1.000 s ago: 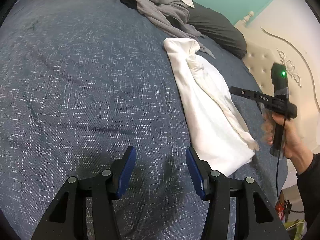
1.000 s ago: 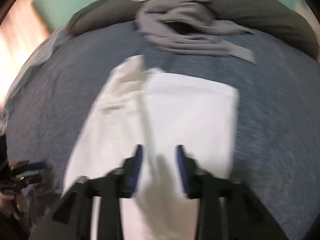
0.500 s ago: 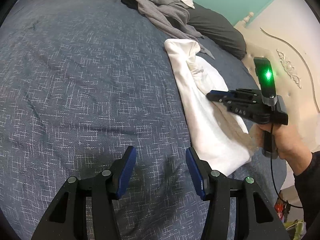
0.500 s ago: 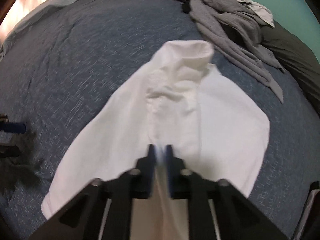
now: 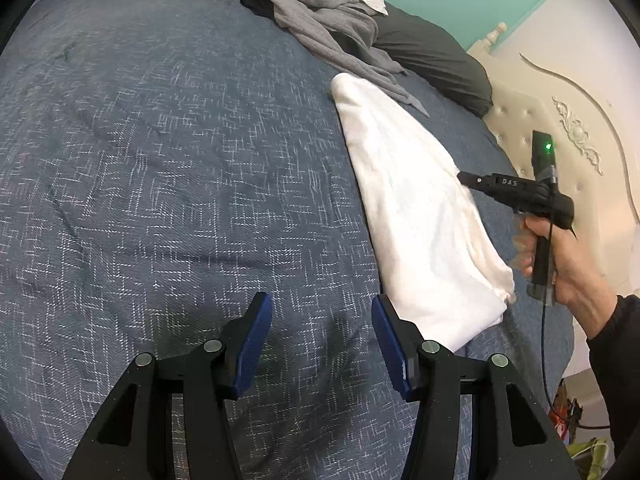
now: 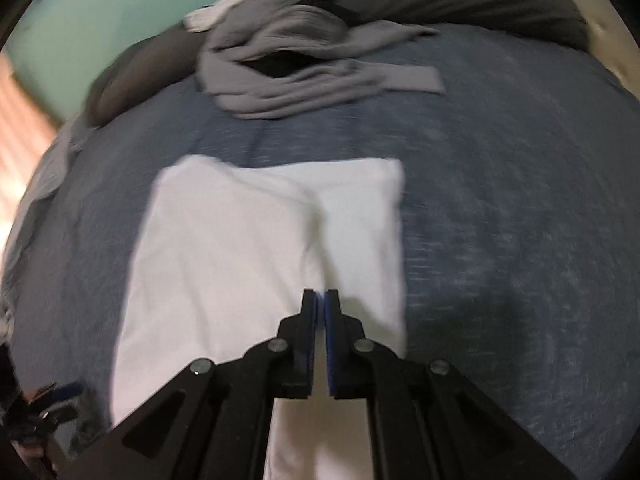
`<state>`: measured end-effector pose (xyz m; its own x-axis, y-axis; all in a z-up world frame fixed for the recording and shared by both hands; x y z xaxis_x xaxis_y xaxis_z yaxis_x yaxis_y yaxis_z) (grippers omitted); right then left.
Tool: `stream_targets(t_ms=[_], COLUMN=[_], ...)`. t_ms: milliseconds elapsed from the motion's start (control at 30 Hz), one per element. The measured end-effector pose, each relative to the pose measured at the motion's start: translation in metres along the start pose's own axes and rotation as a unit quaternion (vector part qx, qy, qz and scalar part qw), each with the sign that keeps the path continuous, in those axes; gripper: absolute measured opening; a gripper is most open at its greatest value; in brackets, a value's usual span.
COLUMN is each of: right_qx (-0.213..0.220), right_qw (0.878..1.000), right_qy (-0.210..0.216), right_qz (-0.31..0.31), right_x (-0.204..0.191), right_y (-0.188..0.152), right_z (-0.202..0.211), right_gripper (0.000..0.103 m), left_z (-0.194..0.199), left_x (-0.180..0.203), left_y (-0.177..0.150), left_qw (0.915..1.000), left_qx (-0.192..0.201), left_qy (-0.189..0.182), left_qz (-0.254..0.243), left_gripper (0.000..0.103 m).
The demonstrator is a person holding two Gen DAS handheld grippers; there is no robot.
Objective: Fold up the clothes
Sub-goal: 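Pinch and smooth the shirt's folded edge with the right gripper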
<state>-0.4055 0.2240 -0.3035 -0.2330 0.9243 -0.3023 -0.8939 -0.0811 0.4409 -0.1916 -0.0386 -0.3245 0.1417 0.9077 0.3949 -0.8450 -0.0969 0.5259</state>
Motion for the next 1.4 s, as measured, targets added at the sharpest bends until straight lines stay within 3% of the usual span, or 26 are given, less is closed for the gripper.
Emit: stream_targets(t_ms=[67, 133, 200, 300, 433, 467, 500, 633, 733, 800, 867, 967, 1033, 1100, 1167, 1333, 1400], right_qx=[0.01, 0.012, 0.01, -0.012, -0.05, -0.056, -0.059, -0.039, -0.013, -0.014, -0.038, -0.085, -0.091, -0.083, -0.076, -0.055, -0.04], right_qw=[0.999, 0.997, 0.996, 0.995, 0.997, 0.997, 0.996, 0.997, 0.998, 0.998, 0.996, 0.992, 0.992, 0.994, 0.996, 0.998, 0.999], right_qy=[0.024, 0.051, 0.074, 0.093, 0.037, 0.027, 0.014, -0.023, -0.02, 0.013, 0.031, 0.023, 0.013, 0.019, 0.025, -0.011, 0.01], right_qz=[-0.037, -0.056, -0.049, -0.017, 0.042, 0.051, 0.059, 0.064, 0.055, 0.057, 0.07, 0.087, 0.083, 0.069, 0.048, 0.02, 0.002], right_x=[0.012, 0.017, 0.011, -0.003, -0.014, -0.014, -0.013, -0.008, -0.009, -0.014, -0.02, -0.023, -0.016, -0.006, 0.008, 0.034, 0.04], right_y=[0.006, 0.011, 0.012, 0.004, -0.013, -0.017, -0.022, -0.03, -0.03, -0.035, -0.044, -0.065, -0.073, -0.077, -0.077, -0.076, -0.077], right_z=[0.002, 0.005, 0.011, 0.014, 0.001, -0.002, -0.004, 0.005, 0.023, 0.034, 0.035, 0.025, 0.021, 0.023, 0.025, 0.033, 0.045], right_gripper=[0.005, 0.014, 0.032, 0.033, 0.033, 0.031, 0.023, 0.021, 0.021, 0.021, 0.021, 0.021, 0.021, 0.02, 0.008, 0.007, 0.008], left_z=[-0.001, -0.001, -0.001, -0.002, -0.003, -0.003, -0.003, -0.003, -0.003, -0.004, -0.004, -0.005, -0.005, -0.005, -0.005, -0.006, -0.005], left_x=[0.0, -0.001, 0.0, 0.0, 0.002, 0.002, 0.003, 0.003, 0.002, 0.002, 0.003, 0.005, 0.005, 0.006, 0.007, 0.006, 0.006], left_y=[0.0, 0.0, 0.0, 0.0, 0.001, 0.001, 0.001, 0.002, 0.002, 0.002, 0.002, 0.001, 0.001, 0.002, 0.001, 0.001, 0.001], left_qw=[1.0, 1.0, 1.0, 1.0, 1.0, 1.0, 1.0, 1.0, 1.0, 1.0, 1.0, 1.0, 0.9999, 0.9999, 0.9999, 0.9999, 0.9999], left_qx=[-0.001, -0.002, -0.002, -0.003, -0.003, -0.003, -0.003, -0.001, -0.002, -0.003, -0.003, -0.004, -0.004, -0.004, -0.004, -0.006, -0.006], left_qy=[0.0, 0.0, -0.001, -0.002, -0.003, -0.003, -0.003, -0.004, -0.004, -0.005, -0.006, -0.006, -0.007, -0.008, -0.008, -0.009, -0.009], left_qz=[0.0, 0.0, 0.0, 0.0, -0.002, -0.003, -0.003, -0.004, -0.002, -0.002, -0.004, -0.006, -0.007, -0.008, -0.009, -0.009, -0.009], left_gripper=[0.056, 0.056, 0.056, 0.056, 0.056, 0.056, 0.056, 0.056, 0.056, 0.056, 0.056, 0.056, 0.056, 0.056, 0.056, 0.056, 0.056])
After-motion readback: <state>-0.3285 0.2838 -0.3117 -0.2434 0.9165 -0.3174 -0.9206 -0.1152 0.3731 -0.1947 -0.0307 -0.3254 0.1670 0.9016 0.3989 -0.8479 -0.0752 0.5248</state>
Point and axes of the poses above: each gripper's, at about its wrist camera, not at the fingertips, and z roughly against the way its jaws point, x to its right, y to its top, the point moved 1 cm from there along -z, roughly the way its jaws point, and after that the axes turned 10 degrees about -z, right-handed, at the moved point
